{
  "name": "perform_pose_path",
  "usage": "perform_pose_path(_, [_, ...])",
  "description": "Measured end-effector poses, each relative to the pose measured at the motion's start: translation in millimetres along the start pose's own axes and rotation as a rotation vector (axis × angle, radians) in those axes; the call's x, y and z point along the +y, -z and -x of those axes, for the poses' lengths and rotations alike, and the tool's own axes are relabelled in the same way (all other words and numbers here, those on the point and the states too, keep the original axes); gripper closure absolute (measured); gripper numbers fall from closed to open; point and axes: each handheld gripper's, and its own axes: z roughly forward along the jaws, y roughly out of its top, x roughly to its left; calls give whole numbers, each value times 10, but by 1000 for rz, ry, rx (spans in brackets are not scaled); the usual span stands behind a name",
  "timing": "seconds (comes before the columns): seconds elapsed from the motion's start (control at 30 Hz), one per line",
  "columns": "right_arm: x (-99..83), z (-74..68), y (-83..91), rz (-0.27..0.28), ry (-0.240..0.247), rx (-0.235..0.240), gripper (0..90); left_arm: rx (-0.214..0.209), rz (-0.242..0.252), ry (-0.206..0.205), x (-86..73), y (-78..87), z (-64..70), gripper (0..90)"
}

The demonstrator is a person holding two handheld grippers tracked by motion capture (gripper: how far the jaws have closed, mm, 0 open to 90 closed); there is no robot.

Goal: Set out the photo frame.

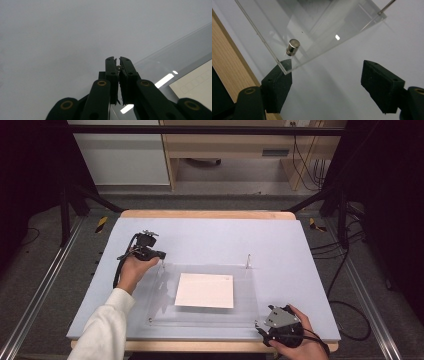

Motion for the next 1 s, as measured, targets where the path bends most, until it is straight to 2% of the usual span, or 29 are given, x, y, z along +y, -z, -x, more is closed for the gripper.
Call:
perform_pose_path(0.23, [82,-90,-40,53,66,-10,275,-4,5,4,-2,-5,-8,851])
perform_pose_path(0.37, [98,-129,-33,79,108,-13,343,-5,6,3,-2,-7,-11,851])
perform_pose_path(0.57, [111,-149,-38,111,125,-18,349,-11,8,2,-3,-9,-19,851])
perform_pose_path(0.7, [122,-164,-47,112,136,-9,383,-11,3,-7,-4,-5,-18,850])
perform_pose_path(1.0, [128,-184,-53,104,146,-10,387,-6,10,-16,-14,-2,-8,850])
